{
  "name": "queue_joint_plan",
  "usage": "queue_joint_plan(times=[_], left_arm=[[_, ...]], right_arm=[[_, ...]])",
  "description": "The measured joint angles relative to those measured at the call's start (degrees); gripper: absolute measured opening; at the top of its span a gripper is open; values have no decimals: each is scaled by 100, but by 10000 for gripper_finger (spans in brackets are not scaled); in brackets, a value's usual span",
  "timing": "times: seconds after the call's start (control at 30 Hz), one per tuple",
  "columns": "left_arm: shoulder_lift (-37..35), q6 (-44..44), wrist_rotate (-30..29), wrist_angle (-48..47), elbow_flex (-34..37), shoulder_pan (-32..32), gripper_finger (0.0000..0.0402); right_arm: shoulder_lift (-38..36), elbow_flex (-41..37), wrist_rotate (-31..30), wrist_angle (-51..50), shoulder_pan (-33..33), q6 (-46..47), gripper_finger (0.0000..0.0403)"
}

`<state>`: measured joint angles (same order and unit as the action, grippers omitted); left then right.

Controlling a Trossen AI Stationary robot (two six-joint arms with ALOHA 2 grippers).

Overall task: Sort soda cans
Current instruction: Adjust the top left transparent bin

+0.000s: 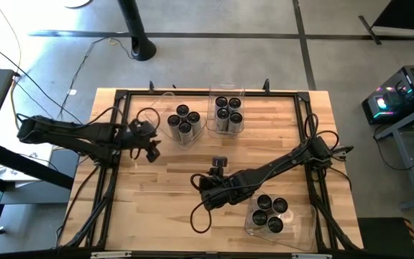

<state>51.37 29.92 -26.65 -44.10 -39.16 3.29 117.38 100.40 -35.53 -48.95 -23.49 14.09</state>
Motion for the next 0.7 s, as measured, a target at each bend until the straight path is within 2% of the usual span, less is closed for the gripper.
queue_joint_plan(times=[0.13,0.3,0.5,0.63,0.7], left_arm=[[-135,754,-258,-248,462,-185,105],[-88,873,-350,409,1222,-873,53],[-25,78,-544,1496,1837,-1898,5],[4,-619,-503,2576,2192,-2470,4],[48,-947,-284,3111,2324,-2774,4]], right_arm=[[0,1,0,7,-2,-1,126],[0,1,0,22,-1,-23,126],[-2,0,0,33,-2,-105,126],[-1,0,0,33,-2,-107,126],[-1,0,-2,33,4,-107,126]])
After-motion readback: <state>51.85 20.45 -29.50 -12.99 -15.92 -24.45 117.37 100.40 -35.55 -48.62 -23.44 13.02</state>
